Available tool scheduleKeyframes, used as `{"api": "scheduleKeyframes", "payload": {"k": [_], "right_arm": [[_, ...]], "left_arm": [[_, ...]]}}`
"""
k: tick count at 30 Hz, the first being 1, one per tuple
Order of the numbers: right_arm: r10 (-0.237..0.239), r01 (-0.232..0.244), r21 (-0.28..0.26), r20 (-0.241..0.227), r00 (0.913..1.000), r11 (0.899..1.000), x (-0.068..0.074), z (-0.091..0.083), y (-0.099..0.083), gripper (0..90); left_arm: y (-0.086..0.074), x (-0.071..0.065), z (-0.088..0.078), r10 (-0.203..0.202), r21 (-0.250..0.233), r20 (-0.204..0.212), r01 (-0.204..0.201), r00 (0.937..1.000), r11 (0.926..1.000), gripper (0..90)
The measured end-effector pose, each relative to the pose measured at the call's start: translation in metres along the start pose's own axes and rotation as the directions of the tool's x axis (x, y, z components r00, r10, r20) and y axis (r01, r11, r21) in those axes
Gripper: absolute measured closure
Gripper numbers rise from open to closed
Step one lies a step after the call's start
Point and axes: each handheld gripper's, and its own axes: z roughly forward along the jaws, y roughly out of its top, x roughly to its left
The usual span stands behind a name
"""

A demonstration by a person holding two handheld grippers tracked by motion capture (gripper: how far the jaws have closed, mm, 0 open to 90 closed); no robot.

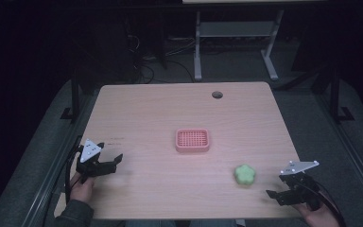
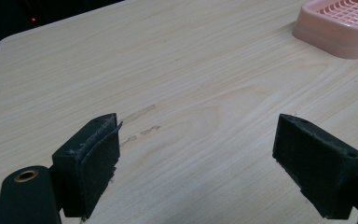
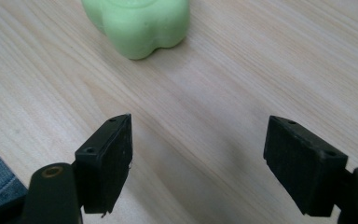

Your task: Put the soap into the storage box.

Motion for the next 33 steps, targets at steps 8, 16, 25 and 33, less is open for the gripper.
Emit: {"api": "scheduleKeyframes", "payload": {"k": [8, 16, 25, 33], "right_arm": [[-0.017, 0.017, 0.008, -0.005, 0.9998, 1.000, 0.005, 0.000, 0.005, 23.0], [-0.052, 0.052, 0.043, -0.005, 0.9986, 0.998, 0.012, 0.003, 0.017, 22.3], [-0.077, 0.078, 0.049, -0.021, 0.9968, 0.996, 0.015, 0.001, 0.028, 22.3], [-0.114, 0.115, 0.070, -0.015, 0.9934, 0.991, 0.017, -0.002, 0.037, 22.3]], "left_arm": [[0.000, -0.002, 0.000, 0.008, 0.001, 0.004, -0.008, 1.0000, 1.0000, 14.4], [-0.001, -0.001, -0.002, 0.001, 0.000, 0.000, -0.001, 1.0000, 1.0000, 14.3], [-0.001, -0.001, -0.002, 0.004, 0.000, -0.001, -0.004, 1.0000, 1.0000, 14.3], [-0.001, -0.001, -0.003, 0.004, -0.004, -0.003, -0.004, 1.0000, 1.0000, 14.3]]}}
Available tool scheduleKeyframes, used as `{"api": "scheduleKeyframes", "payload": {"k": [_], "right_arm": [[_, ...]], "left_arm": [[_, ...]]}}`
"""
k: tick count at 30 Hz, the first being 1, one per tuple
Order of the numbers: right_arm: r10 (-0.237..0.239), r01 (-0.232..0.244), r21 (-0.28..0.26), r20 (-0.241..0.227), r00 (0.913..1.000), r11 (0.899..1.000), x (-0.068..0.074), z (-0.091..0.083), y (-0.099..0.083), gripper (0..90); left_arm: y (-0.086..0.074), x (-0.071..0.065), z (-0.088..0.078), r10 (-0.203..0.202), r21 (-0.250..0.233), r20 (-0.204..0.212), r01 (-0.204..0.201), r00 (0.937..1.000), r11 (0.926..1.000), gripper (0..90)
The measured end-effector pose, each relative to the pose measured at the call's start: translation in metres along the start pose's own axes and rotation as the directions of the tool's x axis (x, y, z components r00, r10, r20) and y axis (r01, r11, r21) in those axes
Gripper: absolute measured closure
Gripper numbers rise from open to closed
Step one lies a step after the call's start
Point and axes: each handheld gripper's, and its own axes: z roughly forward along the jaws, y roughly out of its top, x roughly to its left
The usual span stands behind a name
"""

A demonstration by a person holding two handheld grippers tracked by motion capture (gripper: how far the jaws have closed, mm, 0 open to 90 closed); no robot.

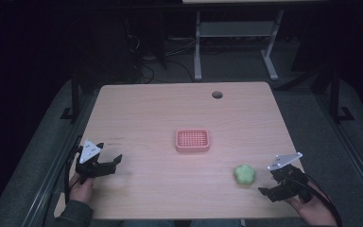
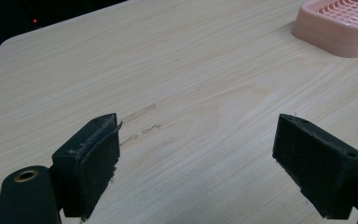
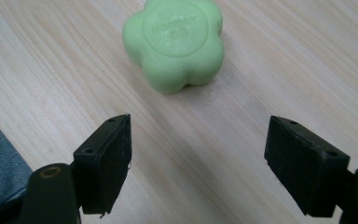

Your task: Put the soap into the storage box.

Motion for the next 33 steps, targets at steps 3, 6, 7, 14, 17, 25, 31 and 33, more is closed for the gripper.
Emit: {"api": "scheduleKeyframes", "payload": {"k": [3, 6, 7, 14, 17, 25, 31, 33], "right_arm": [[-0.007, 0.007, 0.006, 0.002, 1.0000, 1.000, 0.001, -0.002, 0.005, 22.3], [-0.020, 0.020, 0.012, 0.000, 0.9998, 1.000, 0.002, -0.003, 0.011, 22.3], [-0.032, 0.032, 0.012, 0.002, 0.9995, 0.999, 0.002, -0.003, 0.013, 22.3], [-0.065, 0.065, 0.034, -0.008, 0.9979, 0.997, 0.006, 0.001, 0.027, 22.3], [-0.075, 0.076, 0.035, -0.022, 0.9969, 0.997, 0.007, 0.002, 0.033, 22.3], [-0.089, 0.091, 0.062, -0.027, 0.9956, 0.994, 0.010, 0.007, 0.048, 22.2], [-0.103, 0.105, 0.081, -0.036, 0.9941, 0.991, 0.012, 0.014, 0.056, 21.7], [-0.106, 0.109, 0.081, -0.035, 0.9937, 0.991, 0.012, 0.015, 0.057, 21.7]], "left_arm": [[0.000, 0.000, 0.000, -0.001, 0.000, 0.000, 0.001, 1.0000, 1.0000, 14.3], [0.000, 0.001, 0.000, -0.001, 0.003, 0.001, 0.001, 1.0000, 1.0000, 14.3], [0.000, 0.001, 0.000, -0.001, 0.003, 0.001, 0.001, 1.0000, 1.0000, 14.3], [0.000, 0.000, 0.000, -0.002, 0.000, 0.004, 0.002, 1.0000, 1.0000, 14.3], [0.000, 0.000, 0.001, -0.001, 0.004, 0.005, 0.001, 1.0000, 1.0000, 14.3], [0.000, 0.001, 0.000, -0.005, 0.000, 0.003, 0.005, 1.0000, 1.0000, 14.3], [0.000, 0.001, 0.000, -0.005, 0.000, 0.003, 0.005, 1.0000, 1.0000, 14.3], [0.000, 0.001, 0.000, -0.006, -0.001, 0.003, 0.006, 1.0000, 1.0000, 14.4]]}}
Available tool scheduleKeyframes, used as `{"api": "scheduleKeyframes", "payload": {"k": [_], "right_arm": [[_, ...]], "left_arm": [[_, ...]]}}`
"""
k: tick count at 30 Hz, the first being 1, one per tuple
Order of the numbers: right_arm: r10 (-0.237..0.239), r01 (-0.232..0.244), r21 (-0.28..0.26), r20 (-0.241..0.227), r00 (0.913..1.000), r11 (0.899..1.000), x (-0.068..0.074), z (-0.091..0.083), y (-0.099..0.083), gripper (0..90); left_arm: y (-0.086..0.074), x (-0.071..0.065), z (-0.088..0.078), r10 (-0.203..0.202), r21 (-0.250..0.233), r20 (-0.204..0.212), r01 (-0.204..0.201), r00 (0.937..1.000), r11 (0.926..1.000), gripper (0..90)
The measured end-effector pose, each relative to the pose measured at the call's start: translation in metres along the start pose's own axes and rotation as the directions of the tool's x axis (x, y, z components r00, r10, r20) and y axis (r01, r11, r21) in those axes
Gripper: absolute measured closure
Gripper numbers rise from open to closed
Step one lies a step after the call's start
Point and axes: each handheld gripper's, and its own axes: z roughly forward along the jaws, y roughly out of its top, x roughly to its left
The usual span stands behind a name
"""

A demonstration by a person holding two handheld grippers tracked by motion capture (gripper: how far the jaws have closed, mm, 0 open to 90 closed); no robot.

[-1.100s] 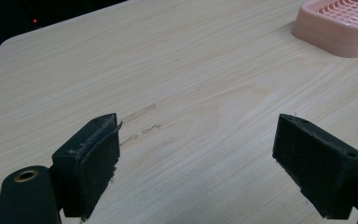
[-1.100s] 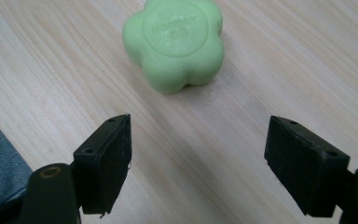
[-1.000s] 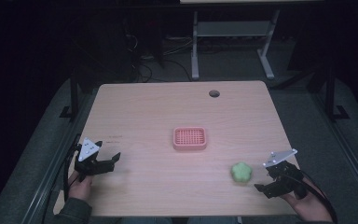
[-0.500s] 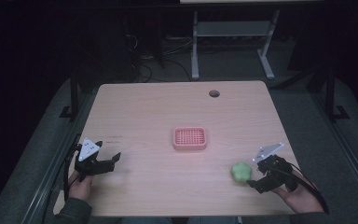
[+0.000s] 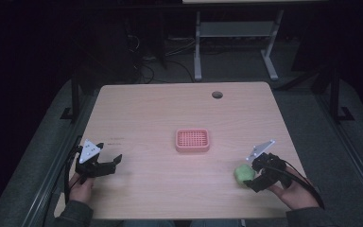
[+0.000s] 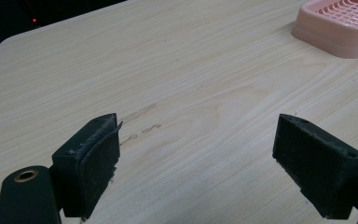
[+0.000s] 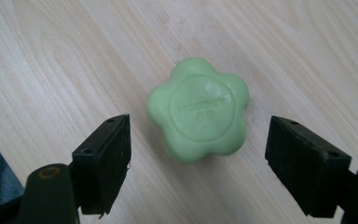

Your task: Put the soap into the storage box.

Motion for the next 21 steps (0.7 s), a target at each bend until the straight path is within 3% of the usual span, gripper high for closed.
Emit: {"api": "scheduleKeyframes", "payload": {"k": [21], "right_arm": [[0.012, -0.010, 0.068, -0.020, 0.9997, 0.998, -0.004, 0.020, 0.015, 19.1]], "left_arm": [[0.000, -0.001, 0.001, 0.002, -0.001, 0.004, -0.002, 1.0000, 1.0000, 14.4]]}}
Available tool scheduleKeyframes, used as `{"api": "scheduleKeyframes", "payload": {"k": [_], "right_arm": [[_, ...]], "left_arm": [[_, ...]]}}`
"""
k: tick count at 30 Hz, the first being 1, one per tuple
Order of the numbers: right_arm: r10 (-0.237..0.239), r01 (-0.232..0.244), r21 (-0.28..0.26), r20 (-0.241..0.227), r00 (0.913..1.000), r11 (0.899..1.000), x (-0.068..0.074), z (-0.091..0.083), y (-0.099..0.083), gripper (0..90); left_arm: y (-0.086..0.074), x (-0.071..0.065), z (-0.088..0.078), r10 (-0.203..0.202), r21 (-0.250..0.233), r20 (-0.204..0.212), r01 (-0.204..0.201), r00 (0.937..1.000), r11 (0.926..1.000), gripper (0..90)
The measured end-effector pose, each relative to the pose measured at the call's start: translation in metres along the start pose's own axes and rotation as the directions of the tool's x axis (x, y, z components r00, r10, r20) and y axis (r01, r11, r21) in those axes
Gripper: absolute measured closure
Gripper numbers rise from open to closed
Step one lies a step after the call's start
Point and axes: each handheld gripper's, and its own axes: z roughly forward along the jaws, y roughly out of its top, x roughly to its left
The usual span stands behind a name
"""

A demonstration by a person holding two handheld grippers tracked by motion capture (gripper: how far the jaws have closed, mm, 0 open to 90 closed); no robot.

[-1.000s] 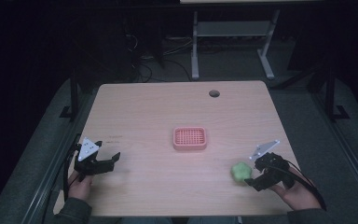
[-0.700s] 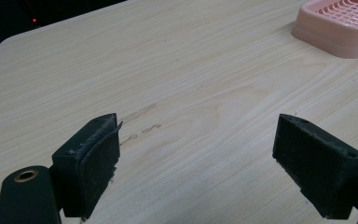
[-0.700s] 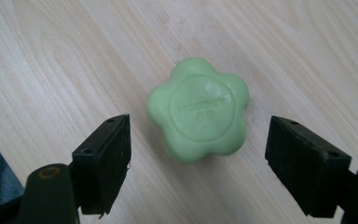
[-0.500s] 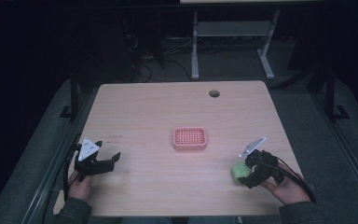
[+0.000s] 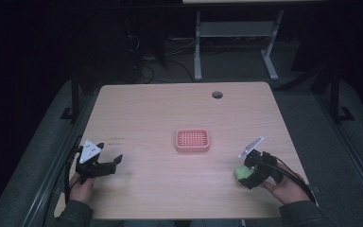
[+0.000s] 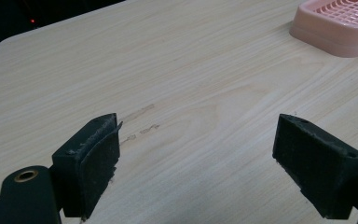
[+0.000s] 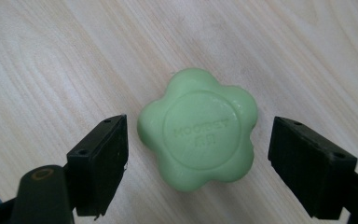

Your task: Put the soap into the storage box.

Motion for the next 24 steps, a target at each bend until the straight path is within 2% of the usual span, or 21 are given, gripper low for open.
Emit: {"api": "scheduleKeyframes", "payload": {"k": [6, 12, 24], "right_arm": [[0.011, -0.010, 0.022, -0.013, 0.9999, 1.000, -0.001, 0.008, 0.003, 15.8], [0.002, -0.001, 0.039, -0.020, 0.9998, 0.999, 0.002, 0.014, 0.005, 14.8], [0.001, -0.001, 0.069, -0.003, 1.0000, 0.998, 0.002, 0.025, 0.008, 15.3]], "left_arm": [[0.000, 0.000, 0.000, 0.000, -0.001, 0.000, 0.000, 1.0000, 1.0000, 14.4], [0.000, 0.000, 0.000, 0.005, 0.000, 0.001, -0.005, 1.0000, 1.0000, 14.3], [0.000, 0.000, -0.001, 0.008, 0.001, 0.002, -0.008, 1.0000, 1.0000, 14.3]]}}
